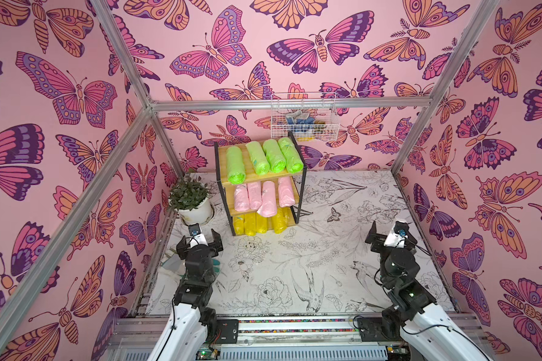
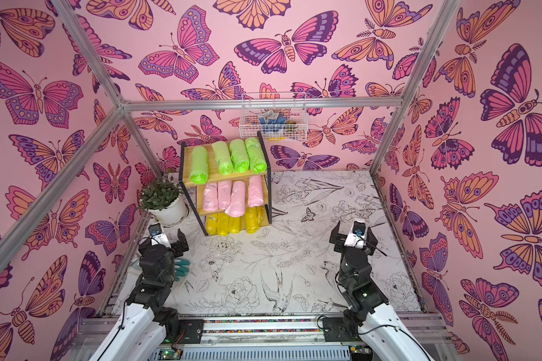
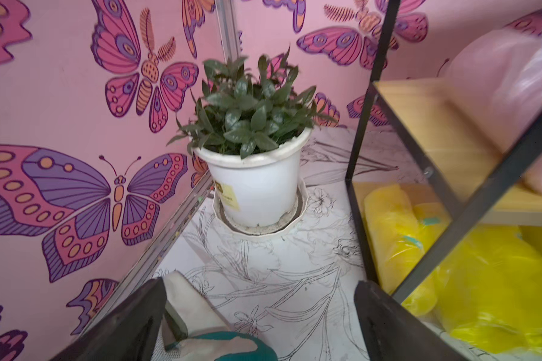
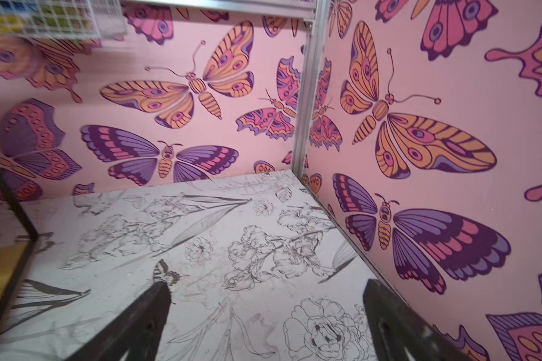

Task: Sort the rolls of trash bags by color and place them on the shelf
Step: Reset both arms

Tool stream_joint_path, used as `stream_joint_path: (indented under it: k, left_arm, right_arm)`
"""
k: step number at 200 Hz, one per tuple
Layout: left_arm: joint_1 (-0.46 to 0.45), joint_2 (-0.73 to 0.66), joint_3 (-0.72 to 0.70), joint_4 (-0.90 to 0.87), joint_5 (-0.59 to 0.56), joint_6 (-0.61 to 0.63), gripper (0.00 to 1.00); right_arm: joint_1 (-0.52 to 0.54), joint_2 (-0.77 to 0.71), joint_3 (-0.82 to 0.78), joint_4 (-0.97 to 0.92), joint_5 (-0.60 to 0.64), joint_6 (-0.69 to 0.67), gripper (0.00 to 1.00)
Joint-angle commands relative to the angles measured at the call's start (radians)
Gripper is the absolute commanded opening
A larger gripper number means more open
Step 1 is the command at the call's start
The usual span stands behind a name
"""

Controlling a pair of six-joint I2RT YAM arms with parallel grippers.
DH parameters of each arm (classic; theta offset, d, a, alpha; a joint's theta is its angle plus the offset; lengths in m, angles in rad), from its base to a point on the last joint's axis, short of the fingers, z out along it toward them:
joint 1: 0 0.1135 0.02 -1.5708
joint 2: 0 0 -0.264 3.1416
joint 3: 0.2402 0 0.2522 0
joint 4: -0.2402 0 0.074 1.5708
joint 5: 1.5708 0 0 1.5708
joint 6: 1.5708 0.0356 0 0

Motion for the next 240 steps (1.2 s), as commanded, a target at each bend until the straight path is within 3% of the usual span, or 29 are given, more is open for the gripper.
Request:
stream_joint_path:
  k: [1, 48, 65, 78, 94, 108, 117, 134, 150, 161, 168, 181, 194, 207, 221, 240]
  left_arm:
    - [0.010, 0.077, -0.001, 0.122, 0.083, -0.022, 1.00]
    - [0.017, 0.359, -0.008, 0.312, 0.104, 0.056, 1.00]
    - [0.037, 0.495, 0.000, 0.414, 0.054, 0.047, 1.00]
    - [0.055, 0.575, 0.029, 0.472, 0.021, 0.025, 1.00]
    - [0.066, 0.672, 0.053, 0.545, 0.080, 0.040, 1.00]
    - [0.066, 0.724, 0.108, 0.559, 0.114, 0.044, 1.00]
    - [0.068, 0.739, 0.131, 0.521, 0.110, 0.012, 1.00]
    - [0.077, 0.823, 0.079, 0.754, 0.144, 0.007, 1.00]
    - [0.077, 0.831, 0.093, 0.690, 0.222, 0.025, 1.00]
    - [0.079, 0.883, 0.081, 0.750, 0.248, 0.038, 1.00]
    - [0.079, 0.942, 0.078, 0.887, 0.228, 0.056, 1.00]
    - [0.082, 0.885, 0.113, 0.683, 0.236, 0.019, 1.00]
    - [0.086, 0.938, 0.081, 0.842, 0.236, 0.046, 1.00]
    - [0.085, 0.890, 0.108, 0.703, 0.237, 0.020, 1.00]
    - [0.080, 0.931, 0.080, 0.833, 0.228, 0.047, 1.00]
    - [0.069, 0.900, 0.084, 0.770, 0.222, 0.044, 1.00]
  right_arm:
    - [-0.071, 0.147, -0.035, 0.160, 0.010, 0.043, 0.99]
    - [-0.147, 0.582, -0.038, 0.552, -0.085, 0.014, 0.99]
    - [-0.144, 0.745, 0.000, 0.684, -0.105, -0.044, 0.99]
    - [-0.156, 0.819, 0.038, 0.682, -0.157, -0.066, 0.99]
    - [-0.187, 0.926, 0.031, 0.836, -0.196, -0.068, 0.99]
    - [-0.197, 0.893, 0.017, 0.783, -0.212, -0.044, 0.99]
    - [-0.238, 0.861, 0.005, 0.738, -0.294, -0.004, 0.99]
    - [-0.328, 0.991, -0.009, 0.953, -0.377, 0.047, 0.99]
    - [-0.335, 0.897, 0.083, 0.591, -0.404, 0.077, 0.99]
    - [-0.338, 0.964, 0.104, 0.680, -0.403, 0.057, 0.99]
    - [-0.332, 0.962, 0.086, 0.706, -0.408, 0.046, 0.99]
    - [-0.332, 0.918, 0.116, 0.569, -0.420, 0.052, 0.99]
    - [-0.332, 0.932, 0.116, 0.599, -0.415, 0.050, 0.99]
    - [-0.332, 0.934, 0.126, 0.578, -0.422, 0.049, 0.99]
    - [-0.332, 0.929, 0.123, 0.579, -0.428, 0.046, 0.99]
    - [-0.331, 0.930, 0.128, 0.569, -0.429, 0.045, 0.99]
